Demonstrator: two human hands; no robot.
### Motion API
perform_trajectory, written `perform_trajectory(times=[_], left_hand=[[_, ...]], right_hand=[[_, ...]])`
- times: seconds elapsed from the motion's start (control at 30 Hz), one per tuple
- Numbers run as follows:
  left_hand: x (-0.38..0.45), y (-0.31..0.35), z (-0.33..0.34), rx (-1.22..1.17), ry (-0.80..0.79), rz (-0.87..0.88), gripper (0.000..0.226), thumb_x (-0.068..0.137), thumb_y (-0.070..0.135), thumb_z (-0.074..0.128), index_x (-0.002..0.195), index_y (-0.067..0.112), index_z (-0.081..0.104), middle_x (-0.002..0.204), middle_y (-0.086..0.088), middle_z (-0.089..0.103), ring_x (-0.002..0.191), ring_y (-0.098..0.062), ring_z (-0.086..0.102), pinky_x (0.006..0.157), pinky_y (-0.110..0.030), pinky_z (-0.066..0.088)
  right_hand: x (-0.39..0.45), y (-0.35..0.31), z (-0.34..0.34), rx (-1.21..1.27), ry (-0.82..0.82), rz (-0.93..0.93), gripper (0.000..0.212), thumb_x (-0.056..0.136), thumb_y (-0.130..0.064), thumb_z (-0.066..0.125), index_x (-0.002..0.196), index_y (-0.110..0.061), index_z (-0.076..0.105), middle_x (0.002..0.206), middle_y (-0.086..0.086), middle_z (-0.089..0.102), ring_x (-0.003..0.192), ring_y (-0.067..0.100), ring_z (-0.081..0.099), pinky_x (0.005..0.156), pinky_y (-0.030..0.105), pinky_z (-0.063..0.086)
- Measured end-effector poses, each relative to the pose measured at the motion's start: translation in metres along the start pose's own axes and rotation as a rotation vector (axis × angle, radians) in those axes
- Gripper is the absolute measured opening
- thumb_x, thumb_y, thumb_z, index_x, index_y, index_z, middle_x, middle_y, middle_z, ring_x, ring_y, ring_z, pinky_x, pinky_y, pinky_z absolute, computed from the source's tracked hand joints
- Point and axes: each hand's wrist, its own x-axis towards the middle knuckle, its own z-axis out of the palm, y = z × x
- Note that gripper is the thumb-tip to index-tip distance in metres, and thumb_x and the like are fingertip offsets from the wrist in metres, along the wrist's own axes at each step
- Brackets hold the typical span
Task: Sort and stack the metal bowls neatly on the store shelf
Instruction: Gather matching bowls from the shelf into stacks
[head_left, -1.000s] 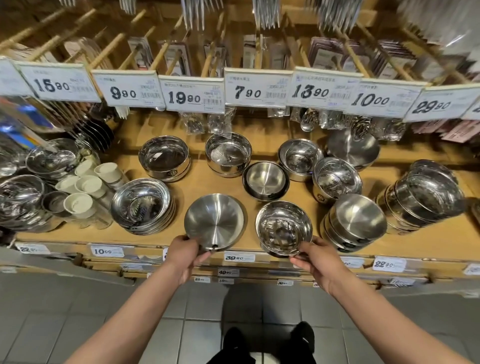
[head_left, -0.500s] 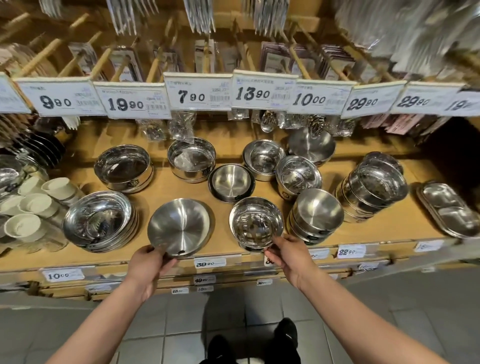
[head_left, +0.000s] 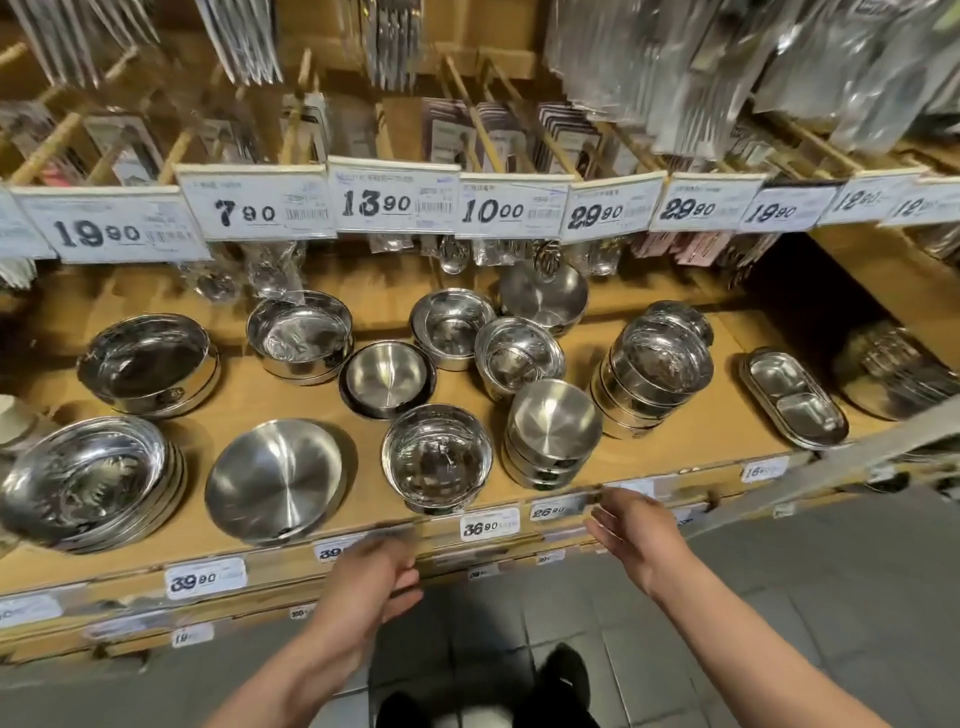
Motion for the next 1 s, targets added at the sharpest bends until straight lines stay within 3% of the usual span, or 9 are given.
perform_trajectory(times=[0.13,0.3,0.53,0.67,0.73,0.83,0.9,0.97,1.0], left_hand=[[-0.013,0.027,0.048,0.03,-0.107,0.047,0.015,0.097,0.011,0.063,0.11,0.009,0.069,0.103,-0.011,0.073,0.098,-0.022,0.071,0.069,-0.028,0.06],[-0.033,0.051,0.131,0.015,-0.218,0.075,0.017,0.095,0.016,0.069,0.11,0.009,0.072,0.102,-0.01,0.078,0.092,-0.019,0.075,0.069,-0.029,0.061],[-0.018,0.034,0.26,-0.016,-0.131,0.11,0.016,0.1,0.016,0.059,0.116,0.015,0.062,0.116,-0.008,0.067,0.106,-0.018,0.064,0.088,-0.032,0.06],[0.0,0.027,0.3,-0.031,-0.031,0.183,0.022,0.106,0.018,0.049,0.117,0.037,0.053,0.107,0.024,0.058,0.095,0.006,0.059,0.073,-0.019,0.056],[0.006,0.024,0.311,-0.03,0.028,0.223,0.023,0.105,0.029,0.048,0.122,0.044,0.051,0.117,0.023,0.064,0.104,0.002,0.064,0.091,-0.03,0.055],[0.011,0.026,0.318,0.117,0.091,0.288,0.064,0.091,0.04,0.054,0.152,0.042,0.032,0.149,0.006,0.053,0.134,-0.023,0.052,0.115,-0.05,0.039],[0.018,0.032,0.322,0.083,0.102,0.331,0.057,0.093,0.026,0.057,0.139,0.054,0.039,0.145,0.01,0.057,0.134,-0.021,0.052,0.116,-0.049,0.039],[0.027,0.039,0.326,0.082,0.095,0.359,0.062,0.093,0.013,0.058,0.117,0.069,0.045,0.132,0.022,0.062,0.132,-0.015,0.054,0.114,-0.045,0.041],[0.03,0.043,0.329,0.089,0.098,0.368,0.068,0.092,0.011,0.059,0.117,0.073,0.045,0.131,0.025,0.062,0.132,-0.013,0.054,0.115,-0.045,0.041]], right_hand=[[0.017,-0.032,-0.03,0.001,0.037,-0.042,0.007,0.099,-0.004,0.055,0.093,-0.007,0.057,0.08,0.011,0.055,0.072,0.018,0.057,0.051,0.024,0.059],[0.045,-0.072,-0.054,-0.015,-0.01,-0.081,0.016,0.101,-0.011,0.05,0.09,-0.007,0.061,0.078,0.01,0.063,0.071,0.02,0.061,0.051,0.026,0.06],[0.088,-0.118,-0.093,-0.108,-0.185,-0.054,0.021,0.099,-0.032,0.053,0.098,-0.017,0.068,0.078,0.0,0.077,0.063,0.012,0.075,0.066,0.035,0.062],[0.103,-0.14,-0.1,-0.209,-0.306,-0.053,0.022,0.1,-0.045,0.052,0.101,-0.029,0.067,0.106,-0.004,0.068,0.089,0.013,0.069,0.077,0.039,0.064],[0.108,-0.15,-0.097,-0.247,-0.354,-0.059,0.026,0.101,-0.049,0.049,0.108,-0.032,0.066,0.119,-0.003,0.064,0.107,0.013,0.062,0.074,0.037,0.063],[0.114,-0.158,-0.087,-0.255,-0.403,-0.062,0.037,0.103,-0.05,0.044,0.135,-0.034,0.055,0.142,-0.001,0.052,0.136,0.02,0.047,0.088,0.043,0.057],[0.116,-0.162,-0.079,-0.274,-0.459,-0.087,0.033,0.105,-0.05,0.039,0.134,-0.041,0.052,0.151,-0.005,0.047,0.14,0.019,0.042,0.104,0.051,0.048],[0.119,-0.166,-0.072,-0.301,-0.513,-0.12,0.028,0.105,-0.049,0.035,0.123,-0.043,0.057,0.148,-0.006,0.051,0.136,0.016,0.045,0.108,0.055,0.044],[0.121,-0.167,-0.069,-0.305,-0.527,-0.127,0.028,0.105,-0.048,0.035,0.119,-0.042,0.059,0.144,-0.006,0.055,0.133,0.016,0.049,0.106,0.055,0.046]])
